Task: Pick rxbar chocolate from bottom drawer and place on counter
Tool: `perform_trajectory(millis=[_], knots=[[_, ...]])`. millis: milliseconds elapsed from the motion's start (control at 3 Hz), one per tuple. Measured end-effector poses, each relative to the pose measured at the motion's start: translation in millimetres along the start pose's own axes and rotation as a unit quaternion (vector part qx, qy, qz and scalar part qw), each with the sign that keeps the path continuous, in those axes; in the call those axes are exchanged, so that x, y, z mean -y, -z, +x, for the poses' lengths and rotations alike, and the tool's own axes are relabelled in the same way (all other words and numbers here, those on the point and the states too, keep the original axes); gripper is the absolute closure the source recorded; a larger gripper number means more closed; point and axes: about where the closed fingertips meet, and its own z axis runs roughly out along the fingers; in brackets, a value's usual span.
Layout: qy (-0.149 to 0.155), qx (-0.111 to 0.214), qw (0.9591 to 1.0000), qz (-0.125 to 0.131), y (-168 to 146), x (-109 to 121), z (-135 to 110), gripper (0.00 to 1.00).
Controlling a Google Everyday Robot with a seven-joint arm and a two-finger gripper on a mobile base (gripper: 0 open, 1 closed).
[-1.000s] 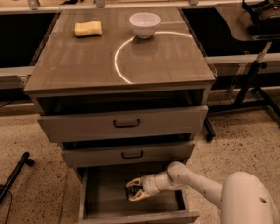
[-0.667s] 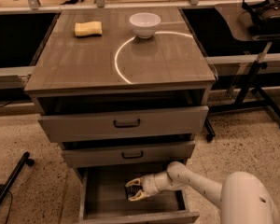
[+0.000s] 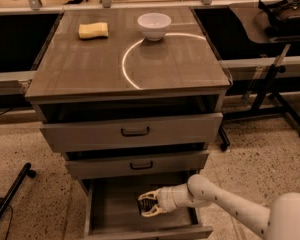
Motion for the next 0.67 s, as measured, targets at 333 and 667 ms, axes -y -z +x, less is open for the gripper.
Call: perform_trajectory(millis=[333, 667], knots=[[0.030, 0.003, 0.9995, 0.013, 29, -7, -38, 1.00], [0.064, 0.009, 0.9976, 0.023, 60, -9, -73, 1.00]])
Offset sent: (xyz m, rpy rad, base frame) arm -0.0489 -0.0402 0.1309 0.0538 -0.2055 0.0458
